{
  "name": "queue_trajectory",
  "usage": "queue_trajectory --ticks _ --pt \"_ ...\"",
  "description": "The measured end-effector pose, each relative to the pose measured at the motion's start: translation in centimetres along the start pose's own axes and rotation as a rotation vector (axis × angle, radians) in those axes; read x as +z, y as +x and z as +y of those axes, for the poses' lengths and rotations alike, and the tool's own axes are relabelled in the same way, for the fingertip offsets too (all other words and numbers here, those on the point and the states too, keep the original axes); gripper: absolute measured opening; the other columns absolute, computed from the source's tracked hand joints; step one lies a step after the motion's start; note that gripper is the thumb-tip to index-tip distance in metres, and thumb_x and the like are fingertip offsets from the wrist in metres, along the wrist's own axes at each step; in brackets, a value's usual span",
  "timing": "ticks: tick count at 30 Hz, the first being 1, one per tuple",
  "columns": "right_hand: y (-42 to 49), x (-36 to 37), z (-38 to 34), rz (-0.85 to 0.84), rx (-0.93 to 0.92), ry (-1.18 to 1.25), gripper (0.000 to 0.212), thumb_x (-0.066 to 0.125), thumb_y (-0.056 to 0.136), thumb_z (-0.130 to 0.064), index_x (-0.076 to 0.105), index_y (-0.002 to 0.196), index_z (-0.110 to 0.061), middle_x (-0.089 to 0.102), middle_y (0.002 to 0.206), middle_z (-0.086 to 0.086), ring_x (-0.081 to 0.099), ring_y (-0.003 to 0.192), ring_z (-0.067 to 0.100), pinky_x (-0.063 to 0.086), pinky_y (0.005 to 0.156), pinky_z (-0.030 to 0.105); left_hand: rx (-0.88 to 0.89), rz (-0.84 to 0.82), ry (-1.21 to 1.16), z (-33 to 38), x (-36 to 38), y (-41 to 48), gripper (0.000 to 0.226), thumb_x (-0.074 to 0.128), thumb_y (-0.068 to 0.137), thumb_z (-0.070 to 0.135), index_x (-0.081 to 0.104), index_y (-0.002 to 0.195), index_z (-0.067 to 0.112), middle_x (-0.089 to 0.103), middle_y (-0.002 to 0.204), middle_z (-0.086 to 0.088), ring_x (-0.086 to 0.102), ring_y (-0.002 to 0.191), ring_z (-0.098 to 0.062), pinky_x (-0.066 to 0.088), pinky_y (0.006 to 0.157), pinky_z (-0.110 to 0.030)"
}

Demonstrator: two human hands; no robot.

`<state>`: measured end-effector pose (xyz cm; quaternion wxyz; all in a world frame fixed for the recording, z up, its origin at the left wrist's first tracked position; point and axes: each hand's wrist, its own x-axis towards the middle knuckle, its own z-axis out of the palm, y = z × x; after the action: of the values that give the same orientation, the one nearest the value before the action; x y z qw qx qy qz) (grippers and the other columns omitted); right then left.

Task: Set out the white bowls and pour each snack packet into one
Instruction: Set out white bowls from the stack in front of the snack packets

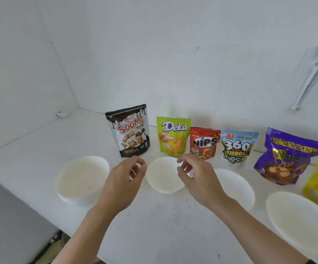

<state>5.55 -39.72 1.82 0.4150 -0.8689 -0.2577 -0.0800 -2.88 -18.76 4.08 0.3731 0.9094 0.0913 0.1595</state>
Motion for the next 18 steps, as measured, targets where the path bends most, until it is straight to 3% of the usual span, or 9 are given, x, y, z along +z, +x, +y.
queue_trajectory --ticks 4,8,14,16,18 --pt "3.1 6.8 -4.5 -0.069 -0.029 0.039 0.011 0.063 0.094 -0.03 0.065 0.105 -0.029 0.062 0.093 -0.011 0.059 0.087 0.008 0.048 0.07 0.023 -0.04 0.106 0.085 -7.1 -5.9 1.0 0.009 0.057 0.099 0.033 0.062 0.091 0.036 0.062 0.089 0.014 0.059 0.087 -0.006 0.044 0.069 -0.024" --pt "5.5 13.2 -8.0 -0.131 -0.002 0.137 0.017 0.063 0.095 -0.034 0.067 0.11 -0.029 0.059 0.103 -0.012 0.055 0.097 0.003 0.04 0.073 0.014 -0.104 0.145 0.147 -13.3 -10.0 1.8 0.008 0.057 0.1 0.033 0.064 0.096 0.033 0.059 0.099 0.012 0.055 0.101 -0.014 0.039 0.07 -0.016" --pt "7.3 19.9 -10.1 -0.192 0.099 0.241 0.015 0.066 0.093 -0.031 0.068 0.108 -0.03 0.055 0.114 -0.013 0.048 0.103 -0.012 0.039 0.083 0.017 -0.212 0.146 0.115 -19.6 -12.2 2.7 0.011 0.061 0.1 0.029 0.067 0.109 0.031 0.053 0.112 0.003 0.05 0.113 -0.02 0.036 0.081 -0.024" --pt "7.7 21.2 -10.2 -0.212 0.126 0.229 0.015 0.067 0.093 -0.031 0.068 0.108 -0.032 0.054 0.116 -0.01 0.049 0.102 -0.01 0.038 0.084 0.016 -0.248 0.119 0.088 -20.9 -12.3 2.9 0.014 0.062 0.099 0.029 0.065 0.113 0.032 0.051 0.116 0.003 0.051 0.114 -0.02 0.037 0.088 -0.025" --pt "8.0 22.3 -10.3 -0.223 0.151 0.203 0.016 0.067 0.092 -0.029 0.068 0.108 -0.031 0.054 0.117 -0.007 0.05 0.101 -0.004 0.036 0.085 0.017 -0.28 0.068 0.043 -21.8 -12.2 3.0 0.018 0.064 0.097 0.026 0.063 0.114 0.033 0.05 0.118 0.004 0.056 0.109 -0.015 0.04 0.082 -0.018"
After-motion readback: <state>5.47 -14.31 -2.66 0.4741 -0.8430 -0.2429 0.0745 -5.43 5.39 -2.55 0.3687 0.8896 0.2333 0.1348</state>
